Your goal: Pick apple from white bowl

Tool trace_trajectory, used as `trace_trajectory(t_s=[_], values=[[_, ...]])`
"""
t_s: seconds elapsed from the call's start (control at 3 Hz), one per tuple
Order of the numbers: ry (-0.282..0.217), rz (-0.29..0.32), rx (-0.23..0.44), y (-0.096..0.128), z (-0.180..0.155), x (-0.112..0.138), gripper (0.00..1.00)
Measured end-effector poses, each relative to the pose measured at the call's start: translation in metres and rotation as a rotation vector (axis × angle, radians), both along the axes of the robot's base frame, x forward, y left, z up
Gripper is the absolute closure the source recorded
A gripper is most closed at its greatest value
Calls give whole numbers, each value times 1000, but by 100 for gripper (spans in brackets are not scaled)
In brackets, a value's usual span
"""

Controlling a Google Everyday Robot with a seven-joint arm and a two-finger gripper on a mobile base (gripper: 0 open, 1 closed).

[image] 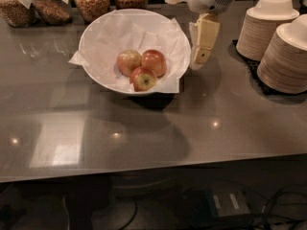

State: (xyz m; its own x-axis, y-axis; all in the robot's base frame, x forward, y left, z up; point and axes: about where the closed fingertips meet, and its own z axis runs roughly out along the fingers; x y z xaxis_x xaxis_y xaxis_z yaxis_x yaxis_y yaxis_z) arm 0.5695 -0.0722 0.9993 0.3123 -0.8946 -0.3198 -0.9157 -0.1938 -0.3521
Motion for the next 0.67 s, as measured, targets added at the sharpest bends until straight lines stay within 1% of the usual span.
trace_trajectory(t_s=[0.33,0.67], values=[[-16,15,1,2,-2,8,0],[-28,49,-8,4,-10,29,0]])
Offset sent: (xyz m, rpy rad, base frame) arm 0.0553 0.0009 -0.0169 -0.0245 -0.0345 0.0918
